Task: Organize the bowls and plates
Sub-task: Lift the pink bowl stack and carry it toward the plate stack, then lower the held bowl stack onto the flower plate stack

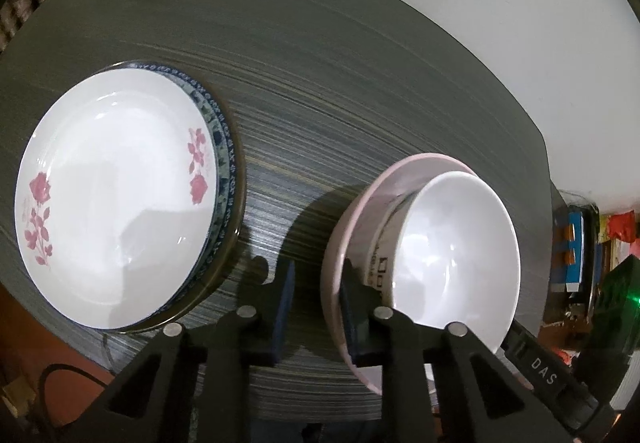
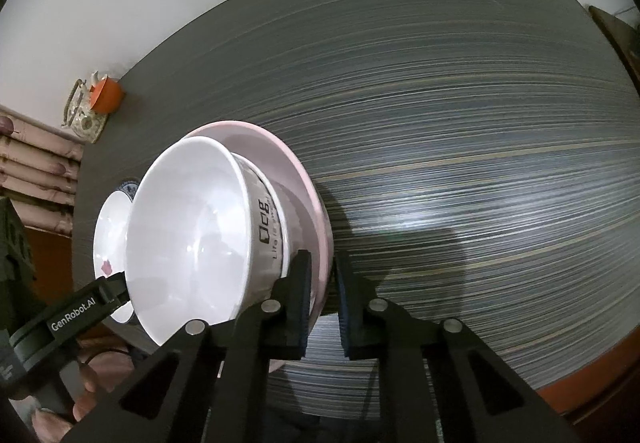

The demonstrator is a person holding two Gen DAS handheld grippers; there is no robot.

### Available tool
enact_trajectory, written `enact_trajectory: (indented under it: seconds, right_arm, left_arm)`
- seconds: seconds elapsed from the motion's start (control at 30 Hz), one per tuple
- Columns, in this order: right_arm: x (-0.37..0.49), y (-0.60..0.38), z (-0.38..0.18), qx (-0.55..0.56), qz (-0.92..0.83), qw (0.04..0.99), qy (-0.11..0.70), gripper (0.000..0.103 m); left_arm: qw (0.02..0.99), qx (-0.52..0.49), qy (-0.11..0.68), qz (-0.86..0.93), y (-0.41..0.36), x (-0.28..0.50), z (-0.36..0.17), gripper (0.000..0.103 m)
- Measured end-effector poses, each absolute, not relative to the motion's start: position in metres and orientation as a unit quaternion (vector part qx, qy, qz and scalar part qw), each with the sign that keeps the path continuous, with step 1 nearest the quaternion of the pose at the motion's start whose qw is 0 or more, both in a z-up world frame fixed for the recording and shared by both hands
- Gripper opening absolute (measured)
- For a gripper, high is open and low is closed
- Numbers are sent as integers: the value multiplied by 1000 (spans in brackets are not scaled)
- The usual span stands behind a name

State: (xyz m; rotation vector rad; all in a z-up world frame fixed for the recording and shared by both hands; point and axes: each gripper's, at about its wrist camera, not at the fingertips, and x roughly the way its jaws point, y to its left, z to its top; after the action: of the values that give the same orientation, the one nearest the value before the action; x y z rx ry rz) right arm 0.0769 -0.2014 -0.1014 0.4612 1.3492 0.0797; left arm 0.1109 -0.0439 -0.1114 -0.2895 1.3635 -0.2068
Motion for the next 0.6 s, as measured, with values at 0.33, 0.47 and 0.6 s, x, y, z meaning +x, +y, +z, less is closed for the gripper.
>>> enact_trajectory:
  seconds: [0.33, 0.47, 0.6]
  right_arm:
    - [78, -206, -104, 224, 35, 751, 620, 13]
    - [79, -206, -105, 226, 34, 751, 620, 13]
    - [79, -208, -105, 231, 34, 752, 616, 13]
  left_arm:
    - [766, -119, 623, -100, -53, 111, -107, 10]
    - [767, -114, 623, -103, -52, 112, -106, 6]
    - [769, -110, 621, -104, -49, 111, -105, 6]
